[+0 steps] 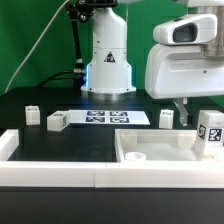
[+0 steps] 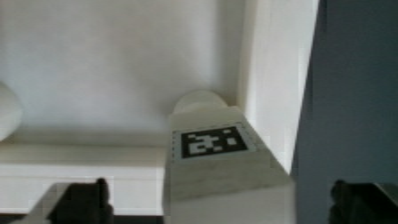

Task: Assemble one leg

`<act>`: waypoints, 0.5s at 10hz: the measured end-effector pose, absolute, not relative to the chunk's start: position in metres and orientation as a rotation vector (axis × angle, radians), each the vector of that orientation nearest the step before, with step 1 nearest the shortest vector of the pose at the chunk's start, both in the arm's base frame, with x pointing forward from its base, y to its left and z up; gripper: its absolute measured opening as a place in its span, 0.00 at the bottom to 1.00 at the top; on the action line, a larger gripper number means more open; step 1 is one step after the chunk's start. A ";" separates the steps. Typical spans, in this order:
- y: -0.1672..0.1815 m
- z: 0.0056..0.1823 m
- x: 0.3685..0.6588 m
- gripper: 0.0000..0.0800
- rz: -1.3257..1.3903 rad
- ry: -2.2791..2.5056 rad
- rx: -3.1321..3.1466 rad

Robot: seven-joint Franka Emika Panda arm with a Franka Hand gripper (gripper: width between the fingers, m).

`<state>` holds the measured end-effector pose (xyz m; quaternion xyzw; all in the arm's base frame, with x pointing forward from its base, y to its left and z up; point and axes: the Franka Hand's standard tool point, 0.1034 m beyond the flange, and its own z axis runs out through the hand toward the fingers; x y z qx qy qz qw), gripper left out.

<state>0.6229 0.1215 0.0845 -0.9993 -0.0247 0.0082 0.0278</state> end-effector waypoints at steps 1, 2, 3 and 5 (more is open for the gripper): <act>0.121 0.085 0.623 0.63 0.025 -0.076 -3.085; 0.121 0.085 0.623 0.40 0.025 -0.064 -3.086; 0.120 0.085 0.623 0.36 0.026 -0.043 -3.087; 0.120 0.085 0.623 0.36 0.026 -0.039 -3.087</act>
Offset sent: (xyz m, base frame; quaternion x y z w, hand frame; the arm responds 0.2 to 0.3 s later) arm 0.0000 0.0000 0.0000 0.0000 0.0000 0.0000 1.0000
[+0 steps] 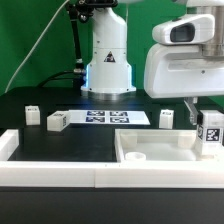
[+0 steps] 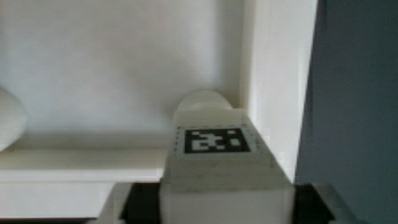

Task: Assemble one leg

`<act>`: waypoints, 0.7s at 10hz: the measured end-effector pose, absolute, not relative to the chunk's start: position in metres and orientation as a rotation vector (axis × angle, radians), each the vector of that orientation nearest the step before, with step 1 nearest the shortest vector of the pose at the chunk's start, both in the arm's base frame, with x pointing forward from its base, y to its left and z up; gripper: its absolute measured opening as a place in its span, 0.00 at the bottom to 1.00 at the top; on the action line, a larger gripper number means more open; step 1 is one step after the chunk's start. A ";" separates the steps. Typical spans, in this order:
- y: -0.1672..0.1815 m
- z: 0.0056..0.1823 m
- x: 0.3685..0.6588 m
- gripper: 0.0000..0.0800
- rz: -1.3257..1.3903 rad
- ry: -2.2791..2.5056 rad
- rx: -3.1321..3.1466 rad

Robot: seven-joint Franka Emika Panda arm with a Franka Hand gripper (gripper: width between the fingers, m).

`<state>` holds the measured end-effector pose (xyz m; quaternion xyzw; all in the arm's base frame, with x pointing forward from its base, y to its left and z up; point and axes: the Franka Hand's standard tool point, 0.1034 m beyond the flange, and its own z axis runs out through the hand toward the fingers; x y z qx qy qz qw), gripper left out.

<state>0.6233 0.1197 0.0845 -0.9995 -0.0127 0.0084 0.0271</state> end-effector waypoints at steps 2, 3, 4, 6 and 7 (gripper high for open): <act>0.119 0.084 0.624 0.36 0.040 0.420 -3.044; 0.118 0.083 0.624 0.36 0.036 0.674 -2.980; 0.118 0.083 0.624 0.36 0.026 0.861 -2.928; 0.118 0.083 0.624 0.36 0.023 1.181 -2.805; 0.118 0.082 0.624 0.36 0.027 1.307 -2.748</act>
Offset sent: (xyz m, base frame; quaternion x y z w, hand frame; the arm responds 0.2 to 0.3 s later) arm -0.0077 0.0001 -0.0118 0.0333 0.0171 0.3663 0.9297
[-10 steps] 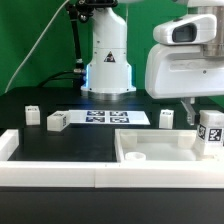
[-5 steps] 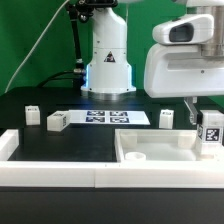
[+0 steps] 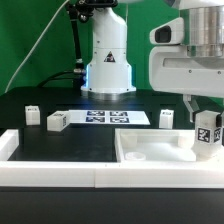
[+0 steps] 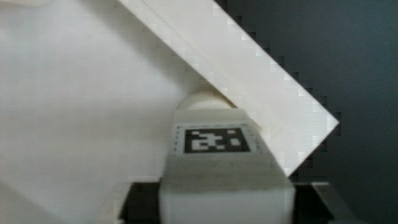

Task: Assemble one leg

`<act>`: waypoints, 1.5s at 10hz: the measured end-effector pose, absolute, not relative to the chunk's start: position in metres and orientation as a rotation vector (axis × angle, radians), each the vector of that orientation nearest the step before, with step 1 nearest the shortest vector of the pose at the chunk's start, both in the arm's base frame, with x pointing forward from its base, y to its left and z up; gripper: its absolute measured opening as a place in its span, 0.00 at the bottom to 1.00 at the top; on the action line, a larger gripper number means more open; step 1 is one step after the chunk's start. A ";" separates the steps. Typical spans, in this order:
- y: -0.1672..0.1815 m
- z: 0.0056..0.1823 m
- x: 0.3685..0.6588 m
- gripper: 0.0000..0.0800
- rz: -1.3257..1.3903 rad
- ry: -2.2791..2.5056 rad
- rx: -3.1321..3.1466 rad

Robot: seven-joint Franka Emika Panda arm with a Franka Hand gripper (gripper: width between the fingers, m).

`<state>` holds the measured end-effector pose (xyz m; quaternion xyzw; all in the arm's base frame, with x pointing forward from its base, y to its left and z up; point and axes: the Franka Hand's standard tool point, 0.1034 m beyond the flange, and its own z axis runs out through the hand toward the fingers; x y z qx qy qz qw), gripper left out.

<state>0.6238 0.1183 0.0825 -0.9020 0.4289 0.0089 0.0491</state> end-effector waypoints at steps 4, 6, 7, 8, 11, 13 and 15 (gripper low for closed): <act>0.119 0.082 0.624 0.36 0.058 1.875 -2.394; 0.117 0.082 0.625 0.36 0.079 1.940 -2.326; 0.118 0.082 0.624 0.45 0.078 1.924 -2.340; 0.118 0.082 0.624 0.67 0.073 1.863 -2.387; 0.115 0.082 0.623 0.79 0.095 1.593 -2.585; 0.118 0.085 0.620 0.81 0.103 1.265 -2.803; 0.121 0.089 0.623 0.81 0.094 0.941 -2.963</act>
Offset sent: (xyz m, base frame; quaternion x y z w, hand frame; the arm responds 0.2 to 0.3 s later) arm 0.0051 -0.0097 -0.0035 -0.0053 -0.0180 0.2242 0.9744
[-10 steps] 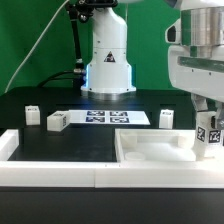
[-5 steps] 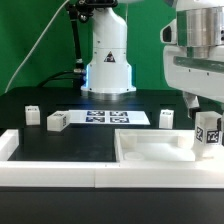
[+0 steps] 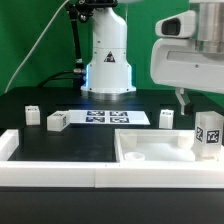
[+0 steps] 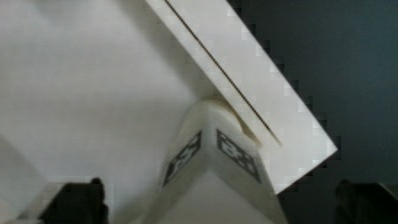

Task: Assemble one leg

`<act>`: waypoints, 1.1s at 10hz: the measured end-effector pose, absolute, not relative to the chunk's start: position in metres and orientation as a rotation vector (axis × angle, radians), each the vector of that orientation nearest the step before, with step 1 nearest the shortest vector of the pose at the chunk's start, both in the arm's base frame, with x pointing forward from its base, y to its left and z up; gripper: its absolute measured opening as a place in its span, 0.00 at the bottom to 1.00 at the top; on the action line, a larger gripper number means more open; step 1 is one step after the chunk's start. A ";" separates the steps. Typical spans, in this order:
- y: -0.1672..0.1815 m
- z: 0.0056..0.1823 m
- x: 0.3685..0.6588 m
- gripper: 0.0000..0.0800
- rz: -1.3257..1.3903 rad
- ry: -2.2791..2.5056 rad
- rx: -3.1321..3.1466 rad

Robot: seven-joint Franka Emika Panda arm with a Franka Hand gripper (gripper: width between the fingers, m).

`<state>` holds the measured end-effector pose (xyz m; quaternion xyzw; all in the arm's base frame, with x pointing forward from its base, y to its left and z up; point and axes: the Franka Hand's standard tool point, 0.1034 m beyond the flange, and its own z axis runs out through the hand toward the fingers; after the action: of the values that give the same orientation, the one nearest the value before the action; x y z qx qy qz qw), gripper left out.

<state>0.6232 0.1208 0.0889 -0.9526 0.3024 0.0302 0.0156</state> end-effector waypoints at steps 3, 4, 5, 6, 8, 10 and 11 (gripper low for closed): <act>0.119 0.089 0.622 0.81 0.113 0.536 -3.084; 0.114 0.088 0.623 0.81 0.110 0.432 -3.099; 0.113 0.087 0.623 0.81 0.109 0.289 -3.112; 0.113 0.087 0.623 0.81 0.109 0.204 -3.117; 0.109 0.085 0.624 0.81 0.109 0.036 -3.119; 0.108 0.085 0.624 0.81 0.110 -0.003 -3.119; 0.108 0.085 0.624 0.81 0.110 -0.001 -3.119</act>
Offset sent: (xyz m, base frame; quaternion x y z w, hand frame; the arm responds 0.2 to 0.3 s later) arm 0.0069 -0.0068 -0.0005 0.0102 -0.0305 -0.1400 0.9896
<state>0.6237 0.1077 0.0851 -0.9993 -0.0002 0.0351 0.0103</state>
